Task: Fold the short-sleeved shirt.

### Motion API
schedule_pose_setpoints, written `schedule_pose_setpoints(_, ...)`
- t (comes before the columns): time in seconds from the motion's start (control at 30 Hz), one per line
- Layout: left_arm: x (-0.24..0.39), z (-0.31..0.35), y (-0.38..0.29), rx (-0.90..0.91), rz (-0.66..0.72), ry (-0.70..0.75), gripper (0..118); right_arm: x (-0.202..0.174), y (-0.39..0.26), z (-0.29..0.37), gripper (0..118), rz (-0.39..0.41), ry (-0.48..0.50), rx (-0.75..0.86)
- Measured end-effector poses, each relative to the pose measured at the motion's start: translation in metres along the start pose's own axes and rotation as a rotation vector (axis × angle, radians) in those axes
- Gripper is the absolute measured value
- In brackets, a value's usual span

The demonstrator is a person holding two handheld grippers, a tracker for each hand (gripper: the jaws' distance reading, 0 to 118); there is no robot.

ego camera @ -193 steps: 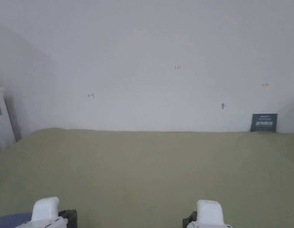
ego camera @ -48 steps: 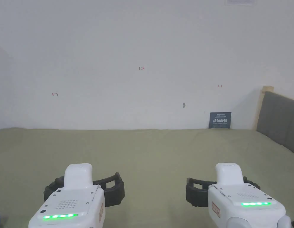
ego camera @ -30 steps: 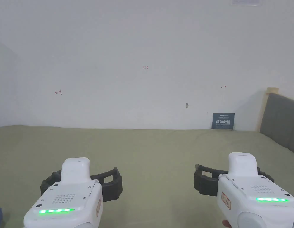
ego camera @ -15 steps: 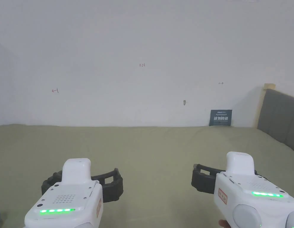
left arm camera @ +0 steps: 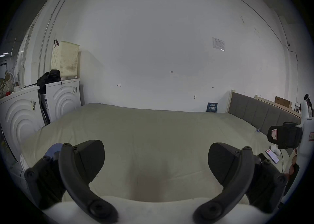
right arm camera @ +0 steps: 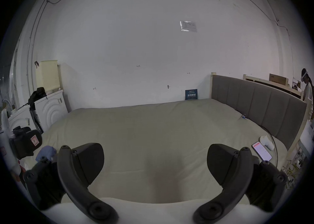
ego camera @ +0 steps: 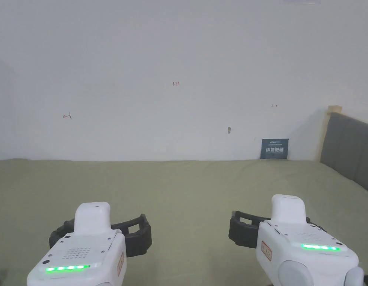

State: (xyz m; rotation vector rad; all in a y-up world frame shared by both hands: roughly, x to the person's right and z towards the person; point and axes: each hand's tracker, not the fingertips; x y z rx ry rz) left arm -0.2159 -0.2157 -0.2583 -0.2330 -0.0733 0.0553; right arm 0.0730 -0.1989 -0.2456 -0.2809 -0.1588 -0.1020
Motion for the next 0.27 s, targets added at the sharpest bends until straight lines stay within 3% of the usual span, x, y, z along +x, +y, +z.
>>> schedule_pose_setpoints(0.1, -0.0004, 0.0010, -0.0001, 0.002, -0.005, 0.004, 118, -0.0011, -0.0027, 0.0006, 118, -0.009, -0.052, 0.019)
schedule_pose_setpoints(0.27, -0.0012, 0.0022, 0.0002, 0.013, 0.011, 0.005, 118, 0.0050, -0.0059, -0.0008, 118, -0.030, 0.038, 0.013)
